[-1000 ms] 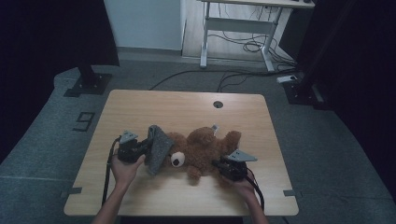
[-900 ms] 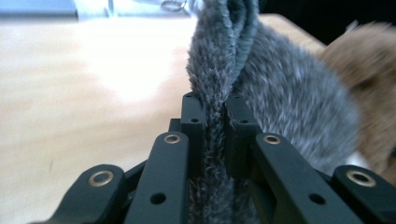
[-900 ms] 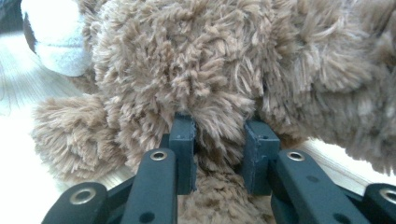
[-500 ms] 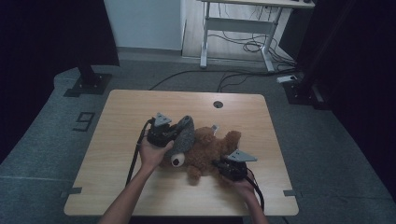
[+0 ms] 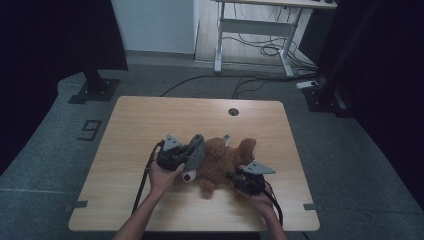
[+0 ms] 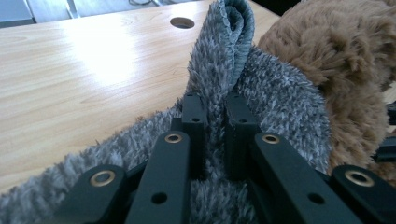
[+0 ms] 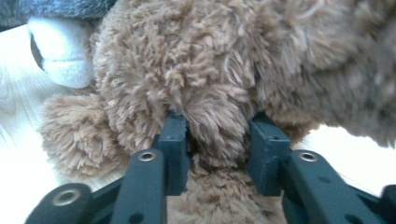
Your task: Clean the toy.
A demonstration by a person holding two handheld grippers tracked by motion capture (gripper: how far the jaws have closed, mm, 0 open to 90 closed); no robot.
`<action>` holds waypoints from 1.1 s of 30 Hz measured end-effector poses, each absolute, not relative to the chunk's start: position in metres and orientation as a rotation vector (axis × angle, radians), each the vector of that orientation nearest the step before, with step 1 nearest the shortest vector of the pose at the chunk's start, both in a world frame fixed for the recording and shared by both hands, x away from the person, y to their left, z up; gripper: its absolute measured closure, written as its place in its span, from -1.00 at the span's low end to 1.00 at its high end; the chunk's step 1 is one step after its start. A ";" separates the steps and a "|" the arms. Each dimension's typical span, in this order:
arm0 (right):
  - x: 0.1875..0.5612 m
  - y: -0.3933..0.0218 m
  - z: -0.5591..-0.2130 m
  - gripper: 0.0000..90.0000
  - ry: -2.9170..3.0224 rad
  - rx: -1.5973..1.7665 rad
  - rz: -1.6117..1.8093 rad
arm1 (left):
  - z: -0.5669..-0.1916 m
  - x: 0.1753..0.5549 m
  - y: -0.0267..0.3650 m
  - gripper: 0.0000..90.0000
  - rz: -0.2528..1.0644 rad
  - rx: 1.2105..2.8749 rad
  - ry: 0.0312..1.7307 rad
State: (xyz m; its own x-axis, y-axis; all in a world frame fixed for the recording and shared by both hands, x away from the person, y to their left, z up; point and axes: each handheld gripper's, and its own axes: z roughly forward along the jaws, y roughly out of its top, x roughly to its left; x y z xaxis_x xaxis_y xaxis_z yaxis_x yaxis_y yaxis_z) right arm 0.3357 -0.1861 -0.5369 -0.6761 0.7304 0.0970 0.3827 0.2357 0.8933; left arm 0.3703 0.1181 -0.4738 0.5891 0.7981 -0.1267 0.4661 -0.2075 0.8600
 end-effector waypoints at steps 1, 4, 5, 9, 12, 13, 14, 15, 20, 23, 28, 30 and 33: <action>0.335 -0.187 -0.536 0.33 2.176 1.032 1.421 | -0.475 0.369 0.119 0.80 0.426 1.843 1.025; 0.335 -0.190 -0.534 0.16 2.182 1.023 1.429 | -0.476 0.364 0.121 0.80 0.428 1.833 1.022; 0.335 -0.191 -0.534 0.11 2.185 1.023 1.436 | -0.476 0.362 0.122 0.80 0.427 1.825 1.023; 0.332 -0.203 -0.526 -0.15 2.156 1.053 1.445 | -0.478 0.355 0.123 0.81 0.429 1.809 1.015; 0.330 -0.217 -0.513 -0.34 2.072 1.111 1.481 | -0.480 0.349 0.126 0.81 0.419 1.791 1.011; 0.331 -0.223 -0.508 -0.42 2.034 1.135 1.507 | -0.480 0.347 0.126 0.81 0.418 1.785 1.011; 0.332 -0.226 -0.505 -0.48 2.009 1.150 1.522 | -0.481 0.345 0.127 0.81 0.414 1.779 1.009; 0.334 -0.230 -0.501 -0.51 1.985 1.171 1.545 | -0.481 0.343 0.128 0.81 0.413 1.774 1.006; 0.343 -0.222 -0.483 -0.60 1.982 1.157 1.583 | -0.484 0.333 0.130 0.81 0.404 1.746 1.000; 0.346 -0.212 -0.481 -0.35 2.022 1.131 1.579 | -0.484 0.329 0.135 0.81 0.387 1.732 0.998; 0.336 -0.210 -0.496 0.10 2.054 1.097 1.553 | -0.485 0.323 0.140 0.81 0.350 1.712 0.992; 0.332 -0.211 -0.502 0.14 2.068 1.086 1.550 | -0.484 0.321 0.139 0.81 0.349 1.715 0.985; 0.328 -0.213 -0.508 0.19 2.082 1.068 1.530 | -0.480 0.318 0.139 0.80 0.325 1.711 0.985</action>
